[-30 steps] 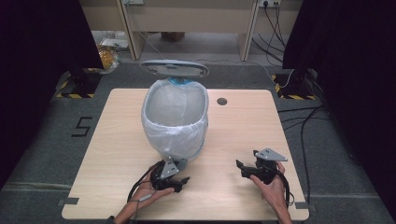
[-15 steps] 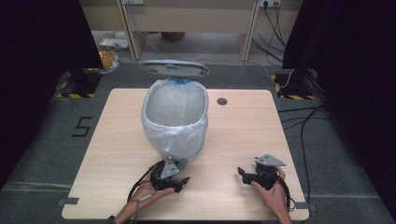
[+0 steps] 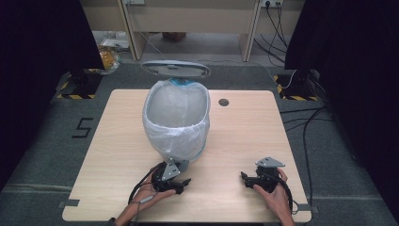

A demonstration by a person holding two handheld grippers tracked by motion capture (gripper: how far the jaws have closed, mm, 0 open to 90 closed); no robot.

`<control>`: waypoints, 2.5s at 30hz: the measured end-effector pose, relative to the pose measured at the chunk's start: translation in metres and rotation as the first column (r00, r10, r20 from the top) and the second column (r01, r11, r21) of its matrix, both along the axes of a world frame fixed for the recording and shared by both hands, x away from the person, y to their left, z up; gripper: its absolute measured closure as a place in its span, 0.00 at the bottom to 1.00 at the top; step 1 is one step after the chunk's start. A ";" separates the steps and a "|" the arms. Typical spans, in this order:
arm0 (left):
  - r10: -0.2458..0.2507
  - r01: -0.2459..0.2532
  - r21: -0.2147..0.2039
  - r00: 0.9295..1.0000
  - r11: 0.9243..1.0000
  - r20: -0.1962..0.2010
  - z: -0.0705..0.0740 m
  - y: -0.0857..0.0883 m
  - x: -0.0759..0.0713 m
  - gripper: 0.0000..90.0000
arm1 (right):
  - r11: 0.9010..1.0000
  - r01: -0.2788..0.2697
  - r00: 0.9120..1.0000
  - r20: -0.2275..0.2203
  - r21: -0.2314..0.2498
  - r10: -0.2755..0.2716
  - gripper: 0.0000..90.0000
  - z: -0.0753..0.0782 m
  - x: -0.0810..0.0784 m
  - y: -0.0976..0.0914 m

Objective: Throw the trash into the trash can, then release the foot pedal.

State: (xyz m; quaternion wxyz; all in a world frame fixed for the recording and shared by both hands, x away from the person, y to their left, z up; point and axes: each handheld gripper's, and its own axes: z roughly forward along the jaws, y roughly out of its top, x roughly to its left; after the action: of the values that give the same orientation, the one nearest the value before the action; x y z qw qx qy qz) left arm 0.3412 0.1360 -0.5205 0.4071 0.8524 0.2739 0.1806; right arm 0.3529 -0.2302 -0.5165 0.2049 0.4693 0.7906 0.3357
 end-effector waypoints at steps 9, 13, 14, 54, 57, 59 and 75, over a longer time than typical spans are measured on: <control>0.000 0.000 -0.001 1.000 1.000 -0.001 0.000 0.000 0.000 0.30 | 1.000 0.000 1.000 -0.002 0.001 0.000 0.16 0.000 0.001 0.000; 0.001 -0.001 0.002 1.000 1.000 0.003 0.000 0.000 0.000 0.30 | 1.000 -0.003 1.000 0.000 -0.001 0.003 0.16 0.000 0.001 0.000; 0.002 -0.002 0.003 1.000 1.000 0.003 0.000 0.000 0.000 0.30 | 1.000 -0.004 1.000 0.000 -0.001 0.004 0.16 0.000 0.001 0.000; 0.003 -0.001 -0.085 1.000 0.996 0.018 0.025 0.016 -0.007 0.28 | 1.000 -0.005 1.000 -0.001 0.000 0.005 0.15 0.000 0.002 0.000; 0.001 0.000 -0.093 1.000 0.996 0.014 0.029 0.020 -0.009 0.27 | 1.000 -0.005 1.000 -0.002 -0.001 0.005 0.15 0.000 0.002 0.000; 0.000 0.001 -0.098 1.000 0.995 0.008 0.031 0.024 -0.012 0.27 | 1.000 -0.006 1.000 -0.002 -0.001 0.006 0.15 0.000 0.002 0.000; 0.003 -0.007 -0.066 0.999 0.998 -0.054 0.014 0.046 -0.037 0.27 | 1.000 -0.005 1.000 -0.002 -0.001 0.005 0.15 0.000 0.001 0.000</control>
State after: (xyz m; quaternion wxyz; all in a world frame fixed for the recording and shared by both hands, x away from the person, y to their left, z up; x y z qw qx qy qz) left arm 0.3045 0.1823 -0.5064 0.4273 0.8422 0.2930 0.1494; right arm 0.3544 -0.2306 -0.5167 0.2034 0.4674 0.7923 0.3353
